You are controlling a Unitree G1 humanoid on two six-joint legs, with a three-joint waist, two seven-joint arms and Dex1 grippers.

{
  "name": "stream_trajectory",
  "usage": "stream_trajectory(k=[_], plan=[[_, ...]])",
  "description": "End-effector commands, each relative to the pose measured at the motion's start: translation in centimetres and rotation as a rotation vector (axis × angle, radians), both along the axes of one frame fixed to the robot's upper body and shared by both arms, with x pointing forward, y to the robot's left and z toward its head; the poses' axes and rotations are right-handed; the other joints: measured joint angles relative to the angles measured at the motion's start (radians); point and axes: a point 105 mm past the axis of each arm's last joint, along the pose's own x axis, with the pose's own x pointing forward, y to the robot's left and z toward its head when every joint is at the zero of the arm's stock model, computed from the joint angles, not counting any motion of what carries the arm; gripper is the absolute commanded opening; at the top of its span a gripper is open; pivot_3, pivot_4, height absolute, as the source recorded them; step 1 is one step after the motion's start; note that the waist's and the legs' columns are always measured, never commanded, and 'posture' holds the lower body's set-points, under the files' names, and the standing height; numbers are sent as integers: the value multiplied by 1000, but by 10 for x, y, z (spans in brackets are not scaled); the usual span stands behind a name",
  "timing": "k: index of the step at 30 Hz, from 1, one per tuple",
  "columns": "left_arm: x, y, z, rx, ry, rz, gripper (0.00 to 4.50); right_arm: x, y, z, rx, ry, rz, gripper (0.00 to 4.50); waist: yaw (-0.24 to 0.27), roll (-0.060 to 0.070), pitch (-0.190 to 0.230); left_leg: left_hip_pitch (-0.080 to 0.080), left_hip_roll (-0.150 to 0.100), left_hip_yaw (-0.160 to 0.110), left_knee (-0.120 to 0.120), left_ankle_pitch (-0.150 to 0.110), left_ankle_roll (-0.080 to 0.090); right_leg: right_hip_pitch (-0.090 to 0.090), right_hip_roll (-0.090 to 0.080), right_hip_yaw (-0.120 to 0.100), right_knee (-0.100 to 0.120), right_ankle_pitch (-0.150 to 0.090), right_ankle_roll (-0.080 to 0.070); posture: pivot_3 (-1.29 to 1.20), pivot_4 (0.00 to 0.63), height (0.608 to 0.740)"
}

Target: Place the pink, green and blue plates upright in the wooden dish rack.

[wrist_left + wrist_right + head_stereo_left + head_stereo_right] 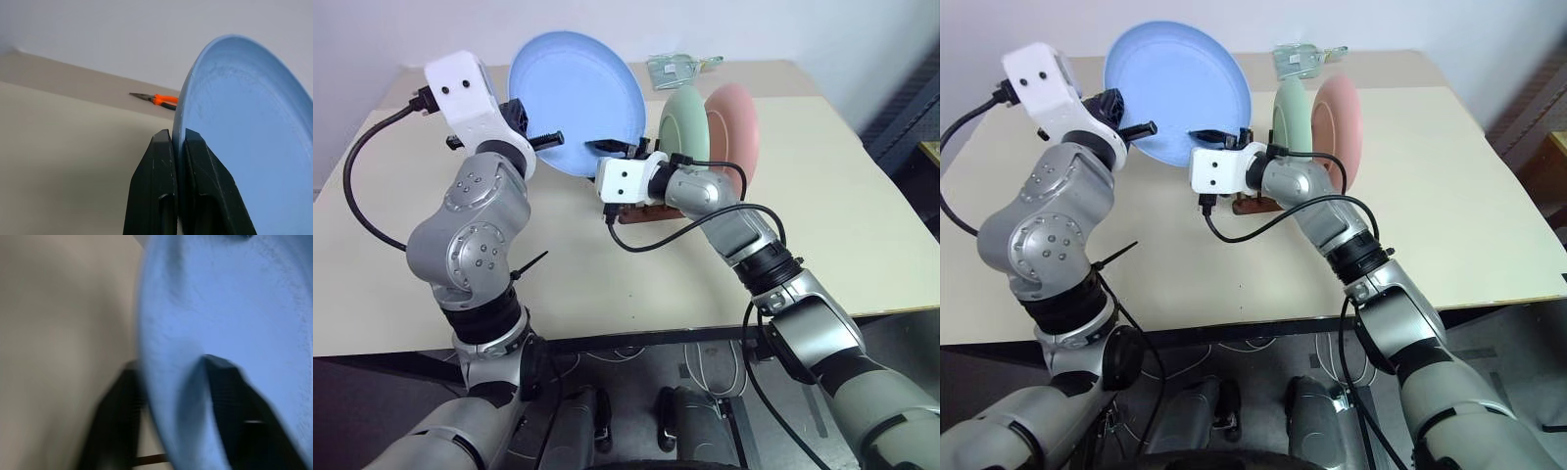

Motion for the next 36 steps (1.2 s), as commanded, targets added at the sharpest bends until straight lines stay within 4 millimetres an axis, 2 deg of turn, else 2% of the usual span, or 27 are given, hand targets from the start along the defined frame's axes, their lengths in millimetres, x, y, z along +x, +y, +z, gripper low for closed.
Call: stream_trajectory(k=[1, 4, 8, 10, 12, 14, 15, 18, 21, 23, 28, 36], plan=[[-10, -3, 22, -84, -106, -48, 331, -8, 1, 20, 46, -68, 34, 12, 1, 0, 0, 0, 0, 0, 0, 0, 0, 0, 0, 0, 0, 0, 0, 0, 150, 740], [-13, 7, 41, -276, -210, -72, 1518, -9, -2, 23, 47, -106, 28, 0, 5, -1, 0, 0, 0, 0, 0, 0, 0, 0, 0, 0, -1, 0, 0, 0, 150, 740], [-28, 88, 66, -293, -381, 251, 3551, -12, -14, 42, 136, -82, 44, 0, -7, 1, 1, 0, 0, 0, 0, 0, -1, 0, 1, 0, -1, 0, 0, 0, 150, 740], [-33, 111, 70, -181, -407, 333, 3551, -20, -20, 56, 256, 6, 93, 0, -14, 1, 1, 1, 1, 0, -2, 1, -2, 0, 2, 1, 0, 0, 0, 0, 150, 740], [-31, 120, 63, 22, -375, 351, 3551, -31, -30, 74, 414, 144, 161, 0, -19, 1, 1, 1, 1, 0, -4, 1, -2, 0, 3, 1, 1, 0, -1, 0, 150, 740], [-21, 117, 39, 181, -297, 280, 3551, -39, -44, 92, 600, 319, 225, 0, -17, 1, 1, 1, 1, 0, -4, 1, -2, 0, 3, 1, 1, 0, 0, 0, 150, 740], [-15, 112, 20, 247, -238, 222, 3551, -39, -52, 101, 703, 401, 243, 0, -15, 1, 1, 1, 1, 0, -4, 1, -2, 0, 3, 0, 1, 0, -1, 0, 150, 740], [-6, 85, -36, 423, -92, 0, 3551, -40, -63, 109, 876, 620, 265, 0, -3, 1, 1, 1, 1, -1, -3, 1, -3, 1, 2, 0, 1, 1, -1, 0, 150, 740], [-18, 41, -98, 565, 36, -299, 3551, -47, -61, 103, 963, 800, 284, 0, -2, 1, 1, 1, 1, 0, -3, -1, -6, -2, 1, 1, 1, 1, -2, 0, 150, 740], [-33, 15, -124, 571, 79, -479, 3551, -49, -58, 98, 992, 879, 272, 0, -2, 1, 1, 1, 1, 2, -5, -1, -6, -5, -1, 2, 0, 0, -4, 0, 150, 740], [-46, -6, -142, 516, 105, -614, 3551, -43, -62, 89, 1054, 955, 195, 0, 0, 2, 1, -1, 1, 3, -9, 1, -9, -10, -3, 2, 1, 1, -7, 0, 150, 740], [-45, -13, -143, 490, 97, -626, 3551, -29, -67, 71, 1064, 1022, 75, 0, 0, 2, 0, -1, 1, 4, -13, 4, -6, -10, 0, 1, 0, 1, -8, 0, 150, 740]])
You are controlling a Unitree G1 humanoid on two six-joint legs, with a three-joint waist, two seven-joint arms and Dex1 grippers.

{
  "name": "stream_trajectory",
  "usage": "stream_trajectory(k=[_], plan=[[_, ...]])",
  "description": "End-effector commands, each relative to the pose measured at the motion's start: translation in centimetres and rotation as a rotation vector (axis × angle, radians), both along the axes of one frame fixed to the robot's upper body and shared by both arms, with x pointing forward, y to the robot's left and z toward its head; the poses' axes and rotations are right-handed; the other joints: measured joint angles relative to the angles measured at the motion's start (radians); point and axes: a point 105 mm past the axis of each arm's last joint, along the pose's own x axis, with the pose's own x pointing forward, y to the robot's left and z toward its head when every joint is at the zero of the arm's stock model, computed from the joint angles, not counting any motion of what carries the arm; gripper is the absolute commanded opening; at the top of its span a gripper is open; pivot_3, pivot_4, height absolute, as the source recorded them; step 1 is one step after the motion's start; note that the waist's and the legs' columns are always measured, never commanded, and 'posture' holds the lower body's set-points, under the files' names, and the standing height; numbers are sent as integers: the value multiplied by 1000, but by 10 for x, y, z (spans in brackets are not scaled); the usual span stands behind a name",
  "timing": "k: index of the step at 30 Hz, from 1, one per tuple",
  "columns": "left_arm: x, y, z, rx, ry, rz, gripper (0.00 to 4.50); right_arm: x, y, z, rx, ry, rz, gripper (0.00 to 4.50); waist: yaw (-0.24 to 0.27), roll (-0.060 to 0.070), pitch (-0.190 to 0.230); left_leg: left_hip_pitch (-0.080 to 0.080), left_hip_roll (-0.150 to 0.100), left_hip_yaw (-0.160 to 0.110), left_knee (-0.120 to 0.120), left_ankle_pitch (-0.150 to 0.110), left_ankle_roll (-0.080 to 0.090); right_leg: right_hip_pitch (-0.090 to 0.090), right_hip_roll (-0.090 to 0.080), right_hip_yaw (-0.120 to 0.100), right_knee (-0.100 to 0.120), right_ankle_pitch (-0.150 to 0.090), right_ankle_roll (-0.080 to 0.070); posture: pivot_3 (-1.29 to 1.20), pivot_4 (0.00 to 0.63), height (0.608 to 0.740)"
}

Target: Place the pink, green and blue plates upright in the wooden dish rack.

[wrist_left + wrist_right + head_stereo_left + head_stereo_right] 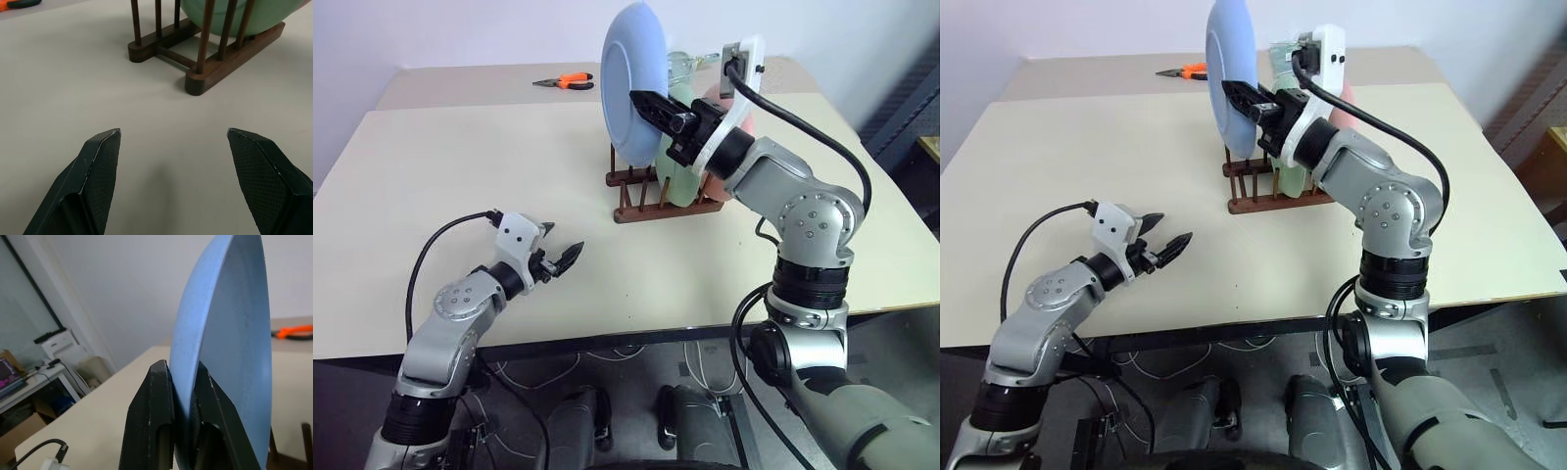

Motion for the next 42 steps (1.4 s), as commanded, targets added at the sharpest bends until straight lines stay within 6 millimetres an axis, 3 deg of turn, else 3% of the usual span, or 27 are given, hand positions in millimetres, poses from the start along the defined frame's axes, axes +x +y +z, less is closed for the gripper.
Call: stream_trajectory(k=[1, 6, 10, 14, 17, 21, 24, 27, 30, 32, 36, 42], plan=[[-3, -5, 13, -12, -55, -21, 3551, 3, -4, 2, 9, 8, -21, 0, 0, 0, 0, 0, 0, 0, 0, 0, 0, 0, 0, 0, 0, 0, 0, 0, 150, 740], [-4, -9, 14, -30, -58, -27, 3551, 18, -4, -13, -29, 65, -70, 0, 0, 0, 0, 0, 0, 0, 0, 0, 0, 0, 0, 0, 0, 0, 0, 0, 150, 740], [-4, -13, 16, -42, -64, -30, 3612, 23, -3, -12, -36, 54, -90, 1575, 1, 0, 0, 0, 0, 0, 0, 0, 0, 0, 0, 0, 0, 0, 0, 0, 150, 740], [-6, -16, 16, -48, -64, -33, 3612, 14, 2, -2, -225, -179, -137, 3554, 1, 0, 0, 0, 0, 0, 0, 0, 0, 0, 1, 0, 0, 0, 0, 0, 150, 740], [-7, -18, 16, -52, -62, -37, 3612, -3, -3, -6, -549, -480, -147, 3554, 7, 0, 0, 0, 0, 0, 0, 0, 1, 1, 0, 0, -1, 0, 1, 0, 150, 740], [-7, -16, 16, -50, -60, -34, 3612, -32, -30, -5, -649, -605, -52, 3554, 7, -1, 0, 0, 0, 0, 0, 0, 1, 1, 0, 0, -2, -1, 1, 0, 150, 740], [-6, -8, 12, -24, -50, -18, 3612, -44, -79, 2, -594, -519, -80, 3554, 11, -1, 0, 0, 0, -1, 1, 0, 1, 2, 0, 0, -2, -1, 1, 0, 150, 740], [-5, 0, 6, 32, -40, -10, 3612, -60, -123, -10, -579, -398, -67, 3554, 14, -1, 0, 1, 0, -2, 2, 0, 1, 4, 0, -2, -3, -1, 1, 0, 150, 740], [-1, 18, 0, 65, -24, 17, 3612, -56, -172, -47, -605, -210, -180, 3554, 21, -2, -1, 5, 2, -2, 1, -1, 3, 9, -1, -2, -8, 0, 1, 0, 150, 740], [1, 25, -2, 82, -16, 24, 3612, -53, -194, -69, -618, -130, -240, 3554, 20, -1, -1, 7, 2, -2, 0, -2, 3, 11, -1, -2, -10, 0, 0, 0, 150, 740], [-6, 35, -6, 137, 7, -1, 3612, -51, -210, -114, -666, -33, -295, 3554, 17, 0, -1, 7, 2, -1, -1, -2, 2, 10, -2, -1, -9, 0, 0, 0, 150, 740], [-9, 33, -10, 141, 15, -4, 3612, -52, -211, -137, -677, -12, -301, 3554, 18, 1, -1, 7, 2, 0, -1, -1, 2, 10, -2, -1, -10, 0, 0, 0, 150, 740]])
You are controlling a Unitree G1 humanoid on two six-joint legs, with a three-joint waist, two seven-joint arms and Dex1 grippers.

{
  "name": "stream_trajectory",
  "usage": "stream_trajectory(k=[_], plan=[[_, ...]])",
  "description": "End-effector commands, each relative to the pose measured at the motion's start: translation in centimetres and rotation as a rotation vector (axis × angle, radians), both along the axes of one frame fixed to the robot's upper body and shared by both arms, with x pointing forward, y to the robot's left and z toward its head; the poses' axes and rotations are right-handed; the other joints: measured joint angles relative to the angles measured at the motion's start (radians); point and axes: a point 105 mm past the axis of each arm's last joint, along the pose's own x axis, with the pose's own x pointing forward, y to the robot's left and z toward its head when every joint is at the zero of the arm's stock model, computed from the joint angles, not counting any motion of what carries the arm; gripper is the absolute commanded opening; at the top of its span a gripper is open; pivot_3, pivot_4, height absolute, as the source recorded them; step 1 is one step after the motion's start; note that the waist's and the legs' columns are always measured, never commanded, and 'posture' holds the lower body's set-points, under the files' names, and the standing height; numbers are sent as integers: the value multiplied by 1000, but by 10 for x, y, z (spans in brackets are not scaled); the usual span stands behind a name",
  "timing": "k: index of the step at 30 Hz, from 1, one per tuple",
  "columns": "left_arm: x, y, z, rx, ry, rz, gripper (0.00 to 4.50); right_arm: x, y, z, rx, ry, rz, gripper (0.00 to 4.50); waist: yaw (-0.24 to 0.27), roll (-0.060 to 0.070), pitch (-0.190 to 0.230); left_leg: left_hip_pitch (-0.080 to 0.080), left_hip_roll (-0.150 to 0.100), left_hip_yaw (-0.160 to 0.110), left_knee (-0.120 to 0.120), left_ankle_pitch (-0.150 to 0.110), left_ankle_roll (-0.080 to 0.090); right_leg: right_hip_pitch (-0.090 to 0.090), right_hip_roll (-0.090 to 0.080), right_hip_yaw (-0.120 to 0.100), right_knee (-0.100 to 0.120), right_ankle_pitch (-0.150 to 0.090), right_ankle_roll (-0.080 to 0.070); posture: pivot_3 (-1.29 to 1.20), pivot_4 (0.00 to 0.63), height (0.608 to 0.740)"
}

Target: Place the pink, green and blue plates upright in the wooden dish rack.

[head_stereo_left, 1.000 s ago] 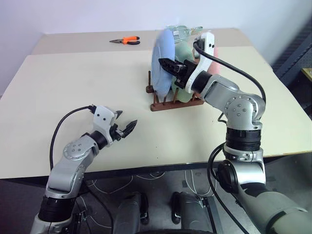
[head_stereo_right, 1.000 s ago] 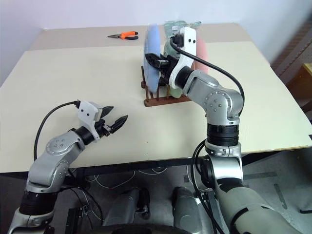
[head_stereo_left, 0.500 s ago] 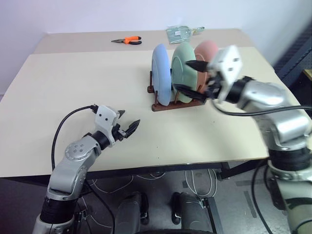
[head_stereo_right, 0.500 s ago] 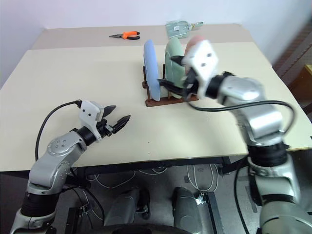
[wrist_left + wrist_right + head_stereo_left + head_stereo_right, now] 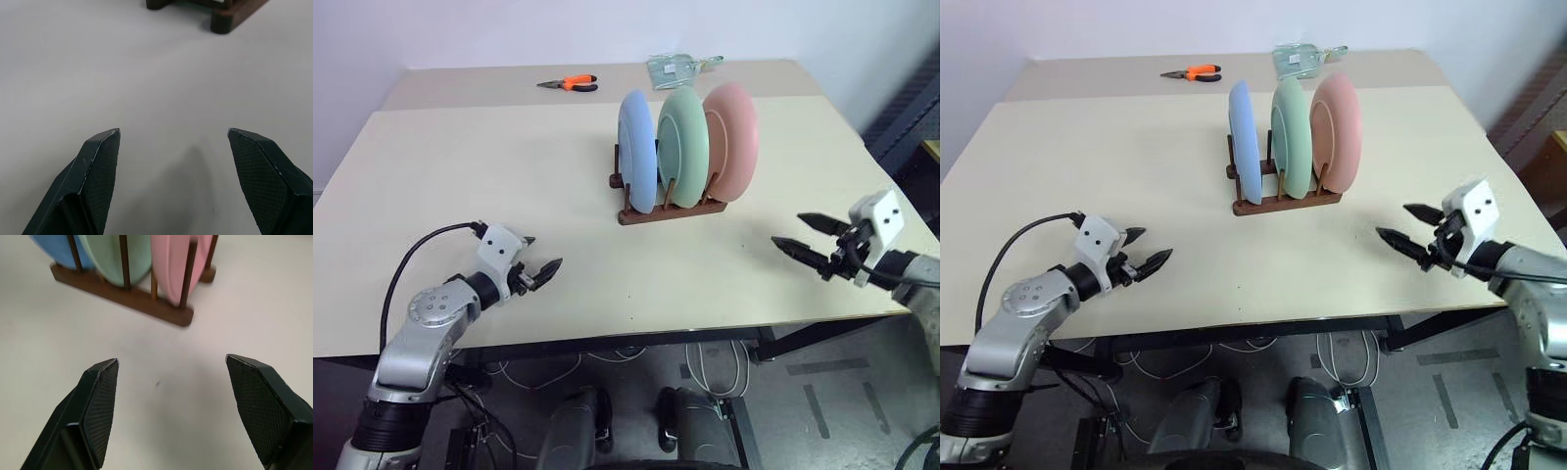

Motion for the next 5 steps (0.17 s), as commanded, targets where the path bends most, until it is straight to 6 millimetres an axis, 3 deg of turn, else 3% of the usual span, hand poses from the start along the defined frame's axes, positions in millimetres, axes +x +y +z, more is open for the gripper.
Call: stream_trajectory(k=[1, 5], plan=[[-1, -5, 14, -9, -65, -14, 3612, 1, 3, 6, -56, -60, 18, 3554, 1, 0, 0, 0, 0, 0, 0, 0, 0, 0, 0, 0, 0, 0, 0, 0, 150, 740], [1, -2, 13, -12, -76, 25, 3612, 13, 12, 4, -61, -79, 32, 3554, 4, 0, 0, 0, 0, 0, 0, 0, 0, 0, 0, 0, 0, 0, 0, 0, 150, 740]])
